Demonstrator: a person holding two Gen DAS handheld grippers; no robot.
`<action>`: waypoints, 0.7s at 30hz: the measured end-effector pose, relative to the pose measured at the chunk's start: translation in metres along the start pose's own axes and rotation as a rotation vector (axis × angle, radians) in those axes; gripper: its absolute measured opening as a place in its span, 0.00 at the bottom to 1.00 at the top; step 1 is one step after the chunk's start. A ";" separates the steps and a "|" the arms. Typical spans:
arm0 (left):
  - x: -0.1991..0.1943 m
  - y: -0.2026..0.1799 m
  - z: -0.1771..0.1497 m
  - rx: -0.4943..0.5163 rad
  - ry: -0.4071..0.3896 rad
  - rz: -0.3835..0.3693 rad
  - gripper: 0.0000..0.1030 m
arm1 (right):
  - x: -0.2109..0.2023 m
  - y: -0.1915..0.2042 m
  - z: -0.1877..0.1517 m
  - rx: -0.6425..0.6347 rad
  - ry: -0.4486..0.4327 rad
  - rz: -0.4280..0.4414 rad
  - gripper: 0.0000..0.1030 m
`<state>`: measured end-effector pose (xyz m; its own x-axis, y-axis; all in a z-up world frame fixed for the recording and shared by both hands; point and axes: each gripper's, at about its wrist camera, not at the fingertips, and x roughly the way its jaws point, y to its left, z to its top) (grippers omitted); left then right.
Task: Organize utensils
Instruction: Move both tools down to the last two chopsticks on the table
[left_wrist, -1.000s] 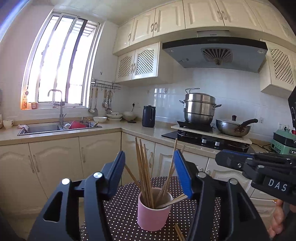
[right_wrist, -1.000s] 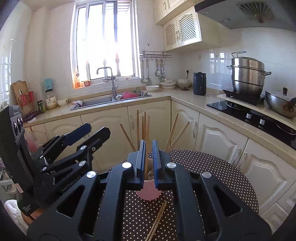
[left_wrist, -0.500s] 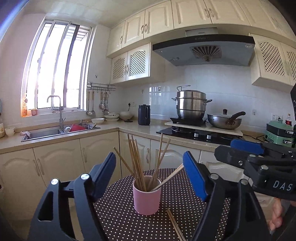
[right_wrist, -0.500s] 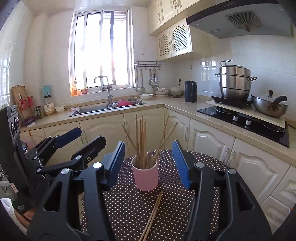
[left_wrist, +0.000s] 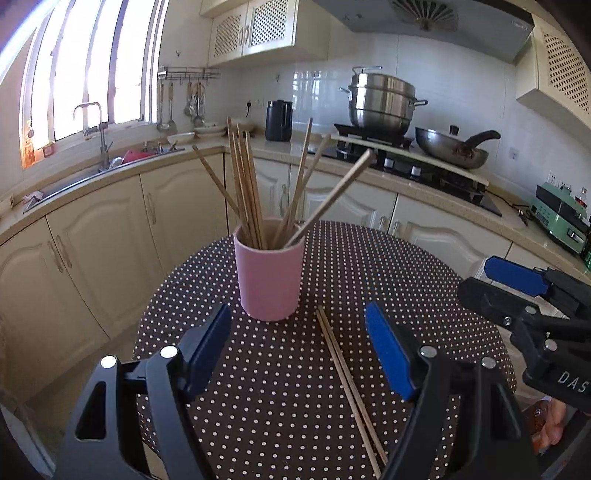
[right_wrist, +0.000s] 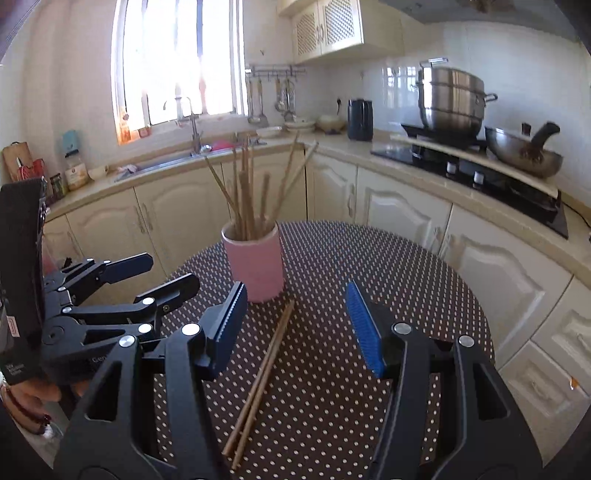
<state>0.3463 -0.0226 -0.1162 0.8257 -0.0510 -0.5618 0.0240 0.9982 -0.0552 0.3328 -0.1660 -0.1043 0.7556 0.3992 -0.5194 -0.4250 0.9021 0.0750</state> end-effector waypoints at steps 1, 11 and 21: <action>0.007 -0.002 -0.004 0.006 0.025 -0.003 0.72 | 0.004 -0.003 -0.005 0.006 0.018 -0.002 0.54; 0.086 -0.014 -0.039 0.046 0.370 -0.008 0.72 | 0.046 -0.029 -0.048 0.065 0.177 0.005 0.54; 0.121 -0.019 -0.052 0.059 0.451 0.028 0.72 | 0.069 -0.040 -0.061 0.098 0.235 0.026 0.54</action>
<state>0.4159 -0.0490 -0.2260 0.4990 -0.0199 -0.8664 0.0478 0.9988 0.0046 0.3711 -0.1843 -0.1954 0.6036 0.3835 -0.6990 -0.3837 0.9082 0.1670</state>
